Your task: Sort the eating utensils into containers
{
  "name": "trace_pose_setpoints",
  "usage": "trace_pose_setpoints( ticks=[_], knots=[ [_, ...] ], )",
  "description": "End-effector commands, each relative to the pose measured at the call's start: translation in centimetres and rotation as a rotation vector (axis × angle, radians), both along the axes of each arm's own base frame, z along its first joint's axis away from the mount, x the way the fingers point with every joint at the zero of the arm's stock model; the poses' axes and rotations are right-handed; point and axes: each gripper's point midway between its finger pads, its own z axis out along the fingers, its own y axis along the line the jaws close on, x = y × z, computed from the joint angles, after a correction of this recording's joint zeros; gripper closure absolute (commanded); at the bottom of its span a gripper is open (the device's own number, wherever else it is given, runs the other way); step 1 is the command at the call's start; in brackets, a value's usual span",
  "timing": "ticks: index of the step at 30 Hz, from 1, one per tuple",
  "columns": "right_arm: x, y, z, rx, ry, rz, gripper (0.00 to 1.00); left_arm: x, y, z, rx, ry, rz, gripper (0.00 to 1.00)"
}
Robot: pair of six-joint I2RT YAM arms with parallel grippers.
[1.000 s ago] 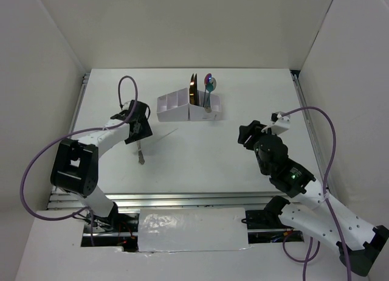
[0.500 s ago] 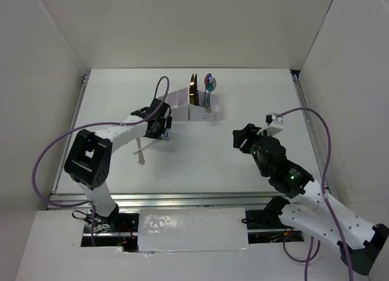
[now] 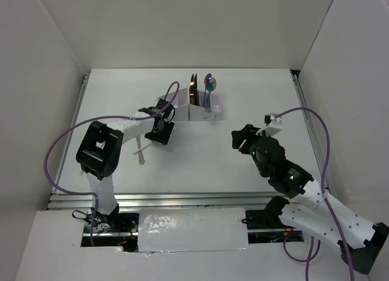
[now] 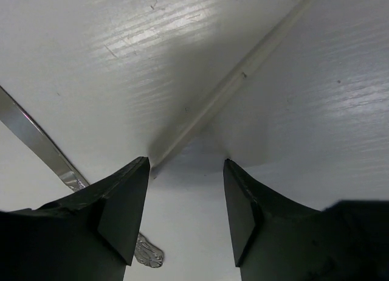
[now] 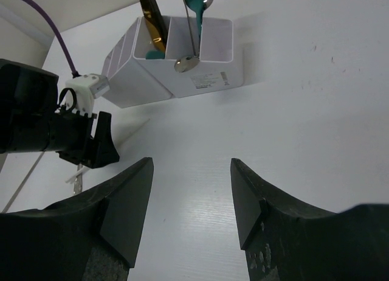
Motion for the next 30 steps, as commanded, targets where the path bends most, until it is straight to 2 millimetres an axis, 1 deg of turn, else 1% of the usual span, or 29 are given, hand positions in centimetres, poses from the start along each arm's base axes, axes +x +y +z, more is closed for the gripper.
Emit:
trace_pose_setpoints(
  ticks=[1,2,3,5,7,8,9,11,14,15,16,19,20,21,23,24,25,26,27,28,29,30],
  knots=[
    [0.0,-0.2,1.4,0.028,-0.04,-0.015,0.38,-0.7,0.3,-1.2,0.0,0.05,-0.025,0.36],
    [0.0,-0.4,1.4,0.028,-0.042,-0.022,0.38,-0.9,0.2,-1.6,-0.003,0.065,-0.026,0.39],
    [0.0,-0.3,1.3,0.029,-0.039,-0.021,0.38,-1.2,0.3,-2.2,0.001,0.089,-0.024,0.48],
    [-0.1,-0.4,1.3,0.035,-0.039,-0.027,0.38,-1.7,0.3,-2.7,0.0,0.109,-0.024,0.57],
    [-0.1,-0.4,1.2,0.035,-0.038,-0.029,0.38,-2.1,0.3,-2.9,-0.002,0.115,-0.026,0.74],
    [-0.1,-0.4,1.4,0.04,-0.041,-0.028,0.38,-2.0,0.4,-2.5,-0.005,0.104,-0.021,0.78],
    [-0.1,-0.4,1.3,0.037,-0.037,-0.026,0.38,-2.1,0.4,-2.4,-0.005,0.103,-0.024,0.88],
    [-0.1,-0.3,1.5,0.042,-0.039,-0.027,0.38,-2.4,0.3,-1.8,0.0,0.092,-0.032,0.96],
    [-0.1,-0.2,1.7,0.042,-0.042,-0.025,0.38,-2.8,0.3,-0.8,0.018,0.085,-0.044,0.97],
    [0.0,-0.2,1.7,0.042,-0.042,-0.026,0.38,-2.9,0.2,-0.3,0.023,0.081,-0.048,0.99],
    [0.0,-0.2,1.8,0.041,-0.043,-0.028,0.38,-3.0,0.1,0.1,0.023,0.081,-0.053,1.0],
    [0.0,-0.2,1.9,0.042,-0.045,-0.037,0.38,-3.9,0.1,2.1,0.003,0.083,-0.078,1.0],
    [0.0,-0.2,1.9,0.044,-0.044,-0.038,0.38,-4.2,-0.4,3.4,-0.032,0.073,-0.114,1.0],
    [0.1,-0.3,2.0,0.043,-0.046,-0.045,0.38,-5.2,-0.2,3.9,-0.034,0.102,-0.131,1.0],
    [0.0,-0.6,2.3,0.058,-0.049,-0.062,0.38,-5.7,-0.6,6.3,-0.064,0.099,-0.171,1.0],
    [0.1,-0.8,2.4,0.061,-0.051,-0.079,0.38,-6.5,-0.4,7.3,-0.064,0.118,-0.184,1.0],
    [0.2,-1.1,2.7,0.066,-0.059,-0.096,0.38,-6.1,-0.6,8.7,-0.081,0.086,-0.191,1.0],
    [0.2,-1.3,3.1,0.073,-0.07,-0.104,0.38,-5.9,-0.7,10.8,-0.106,0.023,-0.19,1.0],
    [0.2,-1.4,3.1,0.075,-0.075,-0.11,0.38,-5.0,-0.9,12.5,-0.142,-0.046,-0.189,1.0],
    [0.3,-1.7,3.4,0.08,-0.086,-0.128,0.37,-4.6,-1.3,15.1,-0.194,-0.138,-0.199,1.0],
    [0.3,-1.9,3.6,0.079,-0.093,-0.134,0.37,-3.9,-1.6,16.8,-0.24,-0.215,-0.205,1.0],
    [0.3,-2.0,3.8,0.078,-0.098,-0.138,0.37,-3.4,-1.8,17.5,-0.286,-0.272,-0.203,1.0]
  ],
)
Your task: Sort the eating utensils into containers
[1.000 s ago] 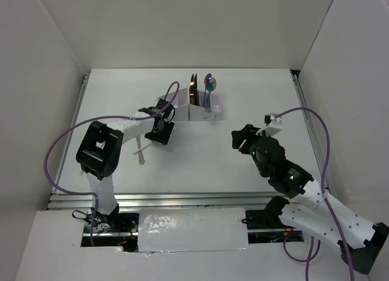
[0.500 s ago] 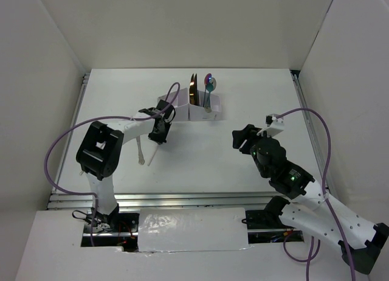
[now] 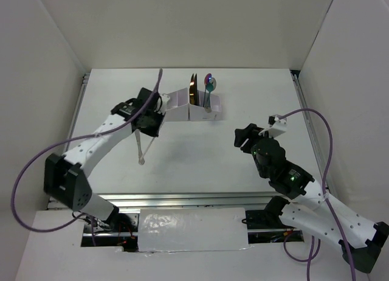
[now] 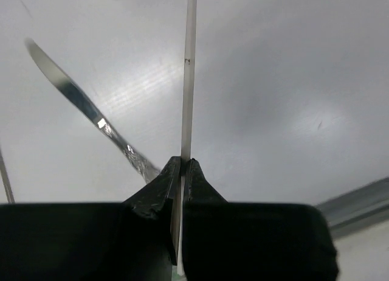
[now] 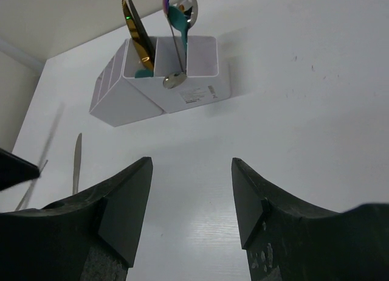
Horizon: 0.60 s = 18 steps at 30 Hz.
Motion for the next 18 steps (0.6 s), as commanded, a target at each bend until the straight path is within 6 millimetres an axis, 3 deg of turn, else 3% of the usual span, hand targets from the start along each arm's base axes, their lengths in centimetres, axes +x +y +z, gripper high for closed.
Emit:
trace_pose_setpoints(
  ticks=[1,3,4,6,7,9,10,12,13,14,15,16,18],
  knots=[
    [0.2,-0.7,3.3,0.062,-0.081,-0.052,0.37,3.4,-1.6,9.9,-0.247,-0.384,-0.003,1.0],
    [0.3,-0.6,3.4,0.048,-0.083,-0.046,0.37,5.1,-1.4,12.5,-0.306,-0.534,0.067,1.0],
    [0.2,-0.7,3.3,0.04,-0.077,-0.052,0.37,6.7,-1.8,16.2,-0.405,-0.677,0.109,1.0],
    [0.2,-0.8,3.2,0.032,-0.069,-0.057,0.37,8.1,-1.5,18.5,-0.464,-0.783,0.176,1.0],
    [0.1,-0.9,3.0,0.027,-0.061,-0.058,0.37,9.4,-2.1,20.6,-0.509,-0.87,0.165,1.0],
    [0.0,-1.0,2.7,0.032,-0.06,-0.06,0.37,10.8,-2.9,22.6,-0.532,-0.946,0.126,1.0],
    [0.0,-1.0,2.6,0.034,-0.058,-0.061,0.37,12.2,-3.4,22.2,-0.525,-0.953,0.133,1.0],
    [-0.1,-1.1,2.3,0.03,-0.053,-0.064,0.37,13.7,-4.2,24.6,-0.55,-1.019,0.109,1.0],
    [-0.1,-1.2,2.3,0.031,-0.052,-0.066,0.37,15.1,-5.1,23.0,-0.537,-1.001,0.083,1.0],
    [-0.2,-1.2,2.2,0.03,-0.049,-0.068,0.37,16.2,-5.9,23.4,-0.548,-1.04,0.046,1.0],
    [-0.1,-1.2,2.3,0.031,-0.05,-0.069,0.37,16.0,-6.4,24.5,-0.578,-1.072,0.017,1.0],
    [-0.1,-1.2,2.2,0.024,-0.047,-0.069,0.37,16.8,-7.5,23.3,-0.588,-1.064,-0.024,1.0],
    [-0.1,-1.1,2.4,0.023,-0.048,-0.062,0.37,17.8,-7.7,24.0,-0.628,-1.111,-0.001,1.0]
  ],
)
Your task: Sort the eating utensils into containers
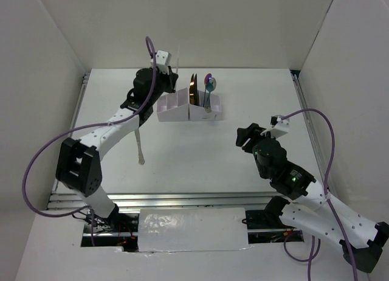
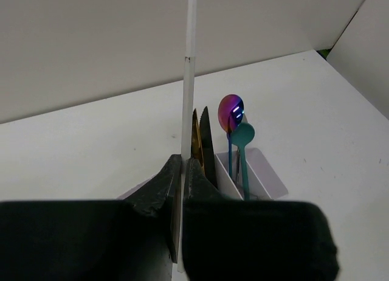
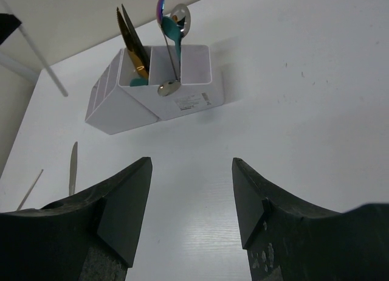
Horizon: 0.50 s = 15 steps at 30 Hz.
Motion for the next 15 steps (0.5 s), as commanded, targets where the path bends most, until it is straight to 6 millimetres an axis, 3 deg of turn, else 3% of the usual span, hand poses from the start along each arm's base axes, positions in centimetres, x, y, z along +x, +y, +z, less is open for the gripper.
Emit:
trace_pose_setpoints(
  ticks=[1,3,11,12,15],
  knots=[
    [0.0,-0.3,1.5,0.022,-0.027,-0.02,0.37,2.1,-1.3,5.8,-0.094,-0.236,-0.034,1.0],
    [0.0,-0.1,1.7,0.023,-0.029,-0.012,0.37,3.5,-1.4,4.6,-0.094,-0.235,-0.033,1.0],
    [0.3,-0.4,1.3,-0.02,-0.022,-0.038,0.36,5.6,-2.5,2.3,-0.122,-0.247,-0.049,1.0],
    [0.3,-0.4,1.3,-0.024,-0.023,-0.039,0.36,6.2,-2.6,0.8,-0.109,-0.22,-0.043,1.0],
    [0.4,-0.3,1.3,-0.024,-0.02,-0.036,0.36,7.1,-2.8,-0.8,-0.11,-0.211,-0.033,1.0]
  ],
)
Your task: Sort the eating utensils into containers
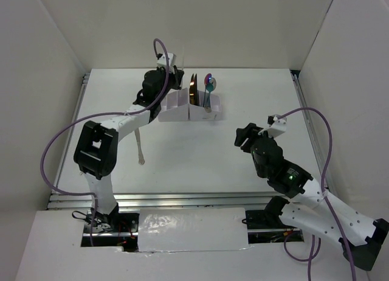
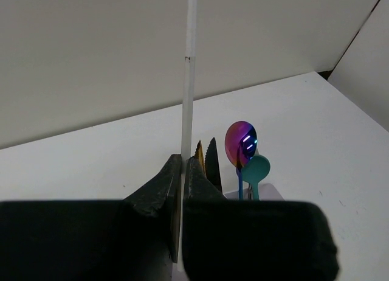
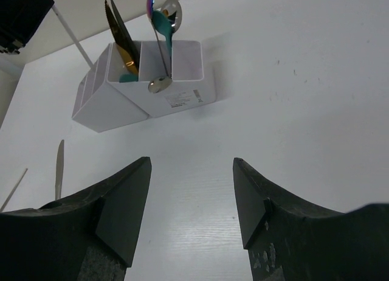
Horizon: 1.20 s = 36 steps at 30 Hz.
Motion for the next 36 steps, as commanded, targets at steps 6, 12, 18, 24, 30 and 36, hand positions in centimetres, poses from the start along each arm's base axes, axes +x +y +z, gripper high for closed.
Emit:
trace_pose_setpoints(
  ticks=[6,12,18,24,30,36],
  knots=[
    [0.2,-0.1,1.8,0.009,-0.032,-0.019,0.36,1.9,-1.1,-0.6,-0.033,-0.029,-0.022,0.72],
    [0.3,0.2,1.6,0.019,-0.027,-0.015,0.35,0.4,0.9,0.3,-0.01,0.016,0.054,0.18],
    [-0.4,-0.3,2.0,0.104,-0.068,-0.022,0.35,-3.9,8.2,1.2,0.197,0.231,0.311,0.14],
    [-0.5,-0.7,2.7,0.119,-0.097,-0.033,0.35,-11.7,22.4,-4.9,0.287,0.652,0.771,0.09],
    [-0.5,0.4,3.3,0.144,-0.126,0.024,0.35,-18.8,33.0,-14.3,0.367,1.01,1.083,0.06],
    [-0.6,-0.1,3.7,0.148,-0.147,0.011,0.34,-20.9,35.0,-19.2,0.35,1.194,1.041,0.2]
  ],
)
